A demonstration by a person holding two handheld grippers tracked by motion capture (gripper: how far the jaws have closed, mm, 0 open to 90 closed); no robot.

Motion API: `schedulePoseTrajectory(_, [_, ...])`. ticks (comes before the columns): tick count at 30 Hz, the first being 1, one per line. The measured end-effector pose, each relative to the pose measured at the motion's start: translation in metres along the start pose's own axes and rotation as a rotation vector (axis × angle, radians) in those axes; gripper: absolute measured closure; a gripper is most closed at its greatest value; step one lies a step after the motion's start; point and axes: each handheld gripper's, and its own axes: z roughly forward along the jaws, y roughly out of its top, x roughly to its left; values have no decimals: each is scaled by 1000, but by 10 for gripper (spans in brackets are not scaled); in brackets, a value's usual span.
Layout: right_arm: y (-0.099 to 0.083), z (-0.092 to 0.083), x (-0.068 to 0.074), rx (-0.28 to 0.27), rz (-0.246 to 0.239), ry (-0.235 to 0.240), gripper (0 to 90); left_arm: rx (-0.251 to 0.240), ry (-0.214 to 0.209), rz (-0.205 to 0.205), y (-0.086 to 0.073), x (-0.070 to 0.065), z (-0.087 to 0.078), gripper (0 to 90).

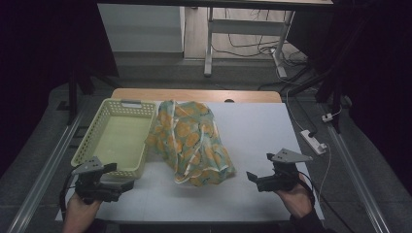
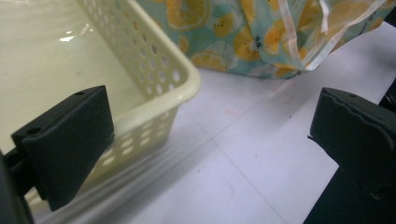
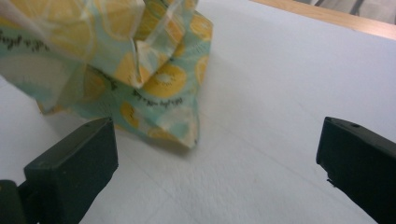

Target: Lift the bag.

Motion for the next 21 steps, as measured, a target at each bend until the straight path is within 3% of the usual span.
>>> schedulePoseTrajectory(9, [-33,-15,-4,4,46,-43,0,27,52,-25,-26,4,-10,0])
schedulePoseTrajectory(21, [-65,-21,-3,102,72,-71,0,110,102,-46,-51,9,-11,0])
